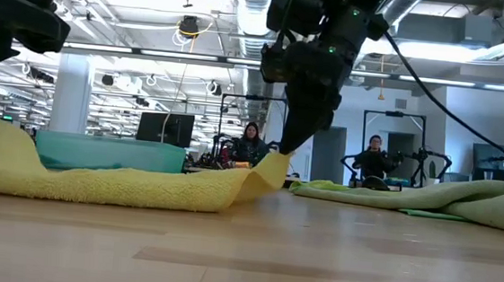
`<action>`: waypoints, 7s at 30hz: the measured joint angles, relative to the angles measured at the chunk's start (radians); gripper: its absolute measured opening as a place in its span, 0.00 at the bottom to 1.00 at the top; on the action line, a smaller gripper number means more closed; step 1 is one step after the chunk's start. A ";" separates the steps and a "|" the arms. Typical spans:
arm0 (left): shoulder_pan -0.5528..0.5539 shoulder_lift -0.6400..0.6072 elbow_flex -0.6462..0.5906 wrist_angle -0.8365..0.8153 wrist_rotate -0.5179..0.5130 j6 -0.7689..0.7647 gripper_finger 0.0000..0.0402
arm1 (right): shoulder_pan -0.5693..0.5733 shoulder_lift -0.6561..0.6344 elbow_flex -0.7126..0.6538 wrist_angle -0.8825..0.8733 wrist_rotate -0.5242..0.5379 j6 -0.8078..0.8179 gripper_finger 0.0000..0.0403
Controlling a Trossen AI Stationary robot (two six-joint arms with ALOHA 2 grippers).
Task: Fold microfiber towels
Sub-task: Fold the yellow microfiber towel
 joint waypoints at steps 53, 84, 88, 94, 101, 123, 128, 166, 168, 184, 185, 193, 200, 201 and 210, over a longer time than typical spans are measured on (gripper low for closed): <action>0.013 0.000 0.000 -0.024 -0.089 0.226 0.00 | 0.290 0.173 -0.009 0.476 0.061 0.819 0.55; 0.013 0.000 0.000 -0.028 -0.096 0.235 0.00 | 0.298 0.239 -0.008 0.646 -0.048 0.759 0.27; 0.013 0.000 0.000 -0.028 -0.104 0.235 0.00 | 0.298 0.239 -0.008 0.646 -0.064 0.757 0.04; 0.023 -0.001 0.000 -0.028 -0.100 0.278 0.00 | 0.296 0.225 -0.008 0.647 -0.115 0.724 0.03; 0.026 -0.031 0.001 -0.011 -0.073 0.314 0.00 | 0.292 0.146 -0.005 0.590 -0.149 0.658 0.03; 0.060 -0.375 0.002 0.036 -0.520 0.334 0.00 | 0.141 -0.152 -0.005 0.258 0.024 0.463 0.02; 0.127 -0.375 0.002 0.035 -0.629 0.361 0.00 | 0.067 -0.205 -0.005 0.124 0.144 0.398 0.01; 0.306 -0.106 0.018 0.135 -0.312 0.555 0.00 | 0.019 -0.075 -0.009 -0.038 -0.110 0.321 0.05; 0.306 -0.106 0.019 0.136 -0.312 0.550 0.00 | 0.019 -0.075 -0.009 -0.039 -0.141 0.324 0.08; 0.307 -0.113 0.019 0.131 -0.320 0.549 0.00 | 0.034 0.040 -0.011 0.021 -0.297 0.383 0.24; 0.307 -0.113 0.019 0.130 -0.320 0.549 0.00 | 0.038 0.058 -0.008 0.047 -0.305 0.378 0.25; 0.307 -0.113 0.019 0.131 -0.312 0.537 0.00 | 0.073 0.098 -0.011 0.044 -0.313 0.418 0.25; 0.307 -0.113 0.019 0.129 -0.305 0.537 0.00 | 0.120 0.095 -0.008 0.041 -0.314 0.539 0.25; 0.307 -0.113 0.019 0.129 -0.305 0.537 0.00 | 0.127 0.095 -0.008 0.057 -0.314 0.539 0.25; 0.307 -0.113 0.019 0.129 -0.291 0.563 0.00 | 0.139 0.107 -0.007 0.112 -0.236 0.555 0.25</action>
